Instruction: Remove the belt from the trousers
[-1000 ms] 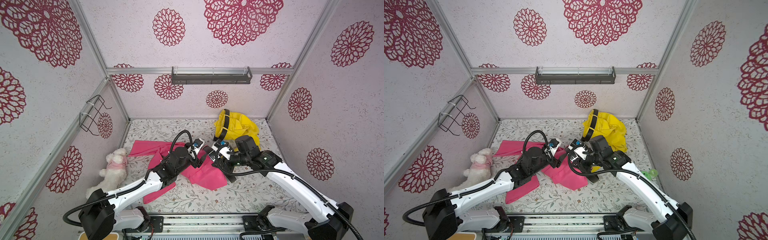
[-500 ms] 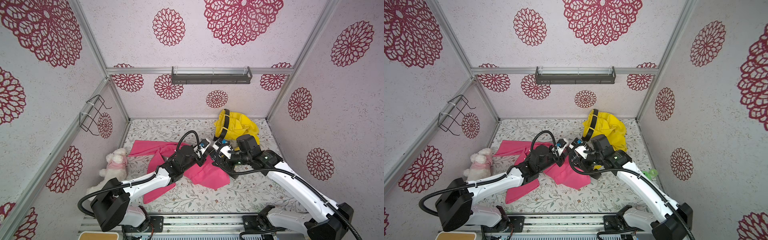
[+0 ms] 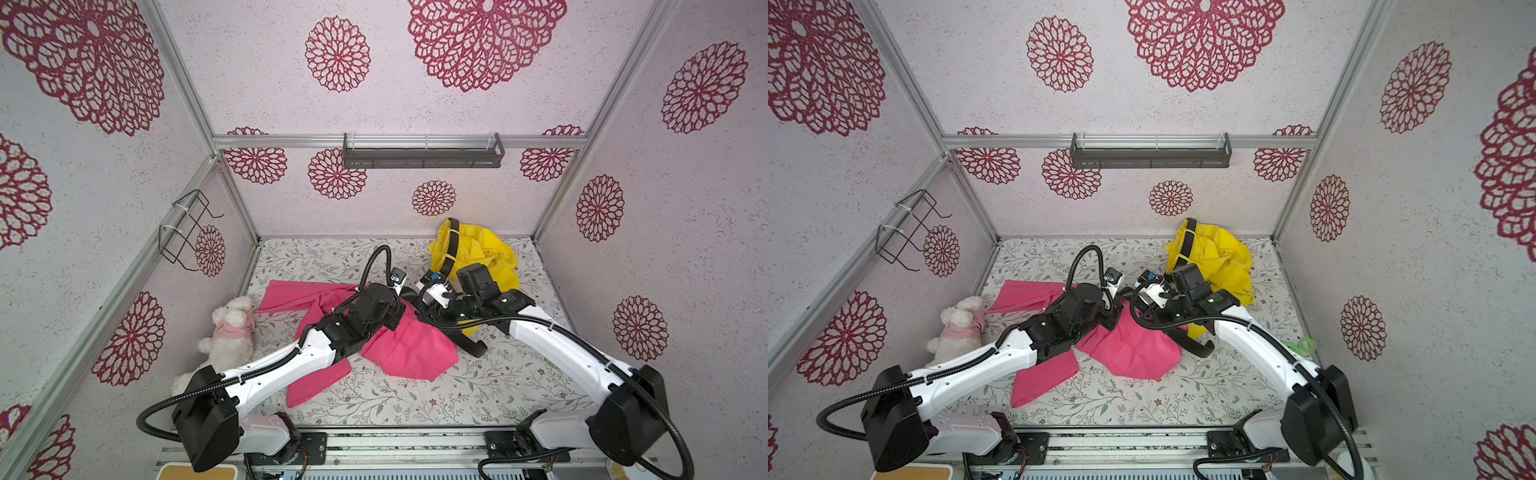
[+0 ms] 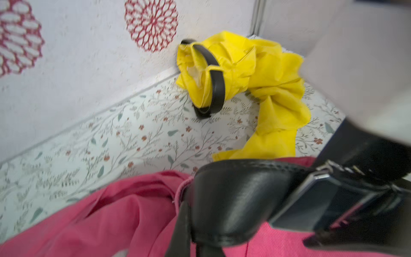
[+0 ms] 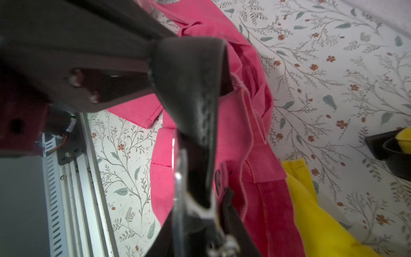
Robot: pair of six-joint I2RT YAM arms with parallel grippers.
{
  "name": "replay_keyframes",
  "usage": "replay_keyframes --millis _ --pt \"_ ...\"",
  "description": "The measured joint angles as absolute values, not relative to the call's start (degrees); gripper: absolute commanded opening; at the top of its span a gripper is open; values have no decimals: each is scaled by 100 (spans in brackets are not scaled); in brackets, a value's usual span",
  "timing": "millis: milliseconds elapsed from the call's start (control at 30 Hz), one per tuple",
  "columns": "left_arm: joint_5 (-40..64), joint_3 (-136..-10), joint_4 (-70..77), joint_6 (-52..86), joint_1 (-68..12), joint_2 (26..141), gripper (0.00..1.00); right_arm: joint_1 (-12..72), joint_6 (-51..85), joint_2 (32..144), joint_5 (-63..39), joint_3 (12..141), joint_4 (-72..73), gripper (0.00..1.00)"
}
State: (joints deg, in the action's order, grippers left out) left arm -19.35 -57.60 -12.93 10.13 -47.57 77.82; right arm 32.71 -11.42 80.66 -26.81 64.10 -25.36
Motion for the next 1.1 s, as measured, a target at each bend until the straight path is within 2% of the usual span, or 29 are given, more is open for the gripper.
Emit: replay_keyframes --millis 167,233,433,567,767,1000,1100 --pt "-2287 -6007 -2425 1898 -4665 8132 0 3354 -1157 8709 -1920 6372 -1959 69" --pt "-2338 -6108 -2707 2130 -4622 8239 0 3485 -1238 8639 -1406 6200 -1669 76" --pt "-2226 -6285 -3144 2412 -4558 8281 0 4320 -1503 7651 10 5352 -928 88" --pt "-2051 -6333 -3221 2425 -4480 8281 0 4777 -1673 6978 344 4987 -565 91" --pt "-1868 -6410 -3277 2410 -4445 8281 0 4845 -2038 7120 355 5100 -373 91" --pt "-1780 -6410 -3286 2405 -4438 8259 0 4845 -2561 7754 429 5391 -209 81" --pt "-1717 -6405 -3280 2412 -4434 8215 0 4845 -2707 7913 429 5500 -99 73"
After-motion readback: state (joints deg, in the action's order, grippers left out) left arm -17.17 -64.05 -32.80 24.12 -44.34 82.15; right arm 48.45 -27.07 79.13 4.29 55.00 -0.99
